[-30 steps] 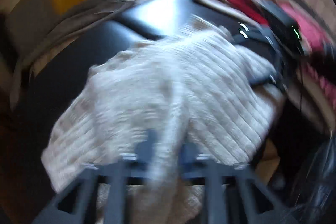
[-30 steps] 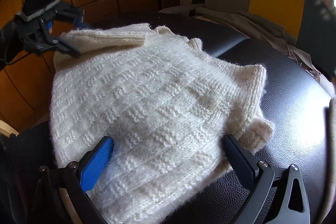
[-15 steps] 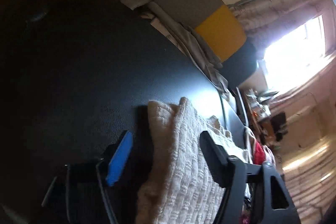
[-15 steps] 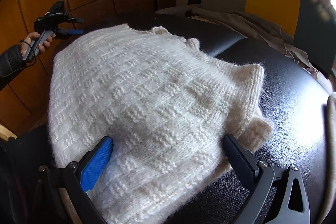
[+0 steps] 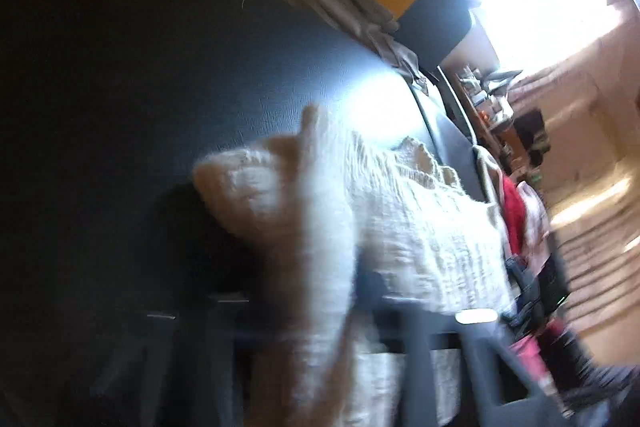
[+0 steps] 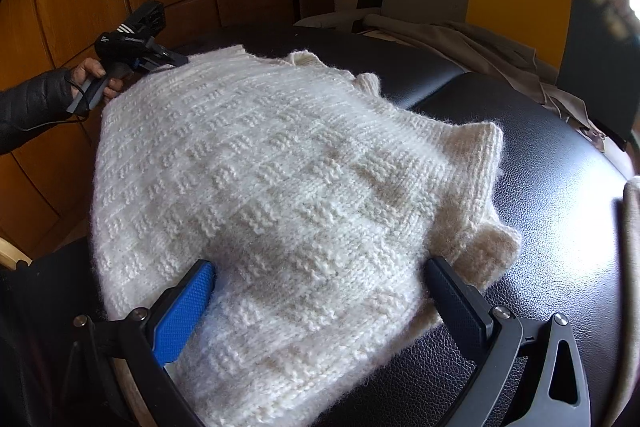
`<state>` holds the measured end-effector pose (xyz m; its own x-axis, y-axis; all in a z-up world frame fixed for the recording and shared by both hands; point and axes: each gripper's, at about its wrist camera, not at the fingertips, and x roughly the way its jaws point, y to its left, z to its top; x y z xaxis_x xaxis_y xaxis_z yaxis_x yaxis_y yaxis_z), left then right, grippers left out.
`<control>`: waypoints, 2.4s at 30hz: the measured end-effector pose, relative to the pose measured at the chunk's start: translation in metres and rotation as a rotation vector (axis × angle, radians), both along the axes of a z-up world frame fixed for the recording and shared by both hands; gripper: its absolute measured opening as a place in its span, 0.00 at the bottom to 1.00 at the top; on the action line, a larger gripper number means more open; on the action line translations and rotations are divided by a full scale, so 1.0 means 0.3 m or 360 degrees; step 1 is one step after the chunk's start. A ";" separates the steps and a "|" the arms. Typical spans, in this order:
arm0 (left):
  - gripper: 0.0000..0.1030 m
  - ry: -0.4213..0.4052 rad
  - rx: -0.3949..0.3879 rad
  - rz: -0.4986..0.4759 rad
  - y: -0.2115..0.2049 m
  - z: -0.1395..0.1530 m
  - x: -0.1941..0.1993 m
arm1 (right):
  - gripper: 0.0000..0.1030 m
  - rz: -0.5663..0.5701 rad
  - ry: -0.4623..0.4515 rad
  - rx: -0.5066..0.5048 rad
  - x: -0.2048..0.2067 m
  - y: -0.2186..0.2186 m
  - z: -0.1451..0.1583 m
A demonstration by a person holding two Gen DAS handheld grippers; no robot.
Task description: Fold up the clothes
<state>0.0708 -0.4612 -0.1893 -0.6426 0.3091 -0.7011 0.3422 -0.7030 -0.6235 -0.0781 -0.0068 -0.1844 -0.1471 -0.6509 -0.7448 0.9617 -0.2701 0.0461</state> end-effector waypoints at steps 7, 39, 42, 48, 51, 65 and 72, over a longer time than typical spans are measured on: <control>0.17 0.0030 -0.0083 0.0077 0.011 0.132 -0.006 | 1.00 0.0004 0.0012 0.0018 0.018 -0.016 -0.001; 0.15 -0.0008 -0.0135 -0.0286 0.805 0.569 -0.387 | 1.00 0.0554 -0.0059 0.0095 0.049 -0.063 -0.011; 0.15 -0.0041 -0.0069 -0.0298 0.896 0.512 -0.460 | 1.00 0.0537 -0.0055 0.0051 0.057 -0.053 -0.013; 0.15 -0.0175 -0.0048 -0.0267 1.004 0.372 -0.563 | 1.00 0.0533 -0.0044 0.0033 0.068 -0.051 -0.018; 0.16 -0.0208 0.0058 -0.0231 1.019 0.293 -0.590 | 1.00 0.0531 -0.0039 0.0025 0.074 -0.050 -0.020; 0.26 -0.0090 0.0503 -0.0165 1.034 0.274 -0.608 | 1.00 0.0518 0.0023 0.0021 0.114 -0.049 -0.025; 0.33 0.0195 0.0270 -0.0360 1.001 0.549 -0.472 | 1.00 0.0459 0.0087 0.0045 0.146 -0.038 -0.009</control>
<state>-0.0709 -0.1609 -0.0247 -0.6205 0.5602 -0.5488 0.1038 -0.6349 -0.7656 -0.0342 -0.0181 -0.1870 0.0008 -0.6510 -0.7591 0.9998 0.0143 -0.0112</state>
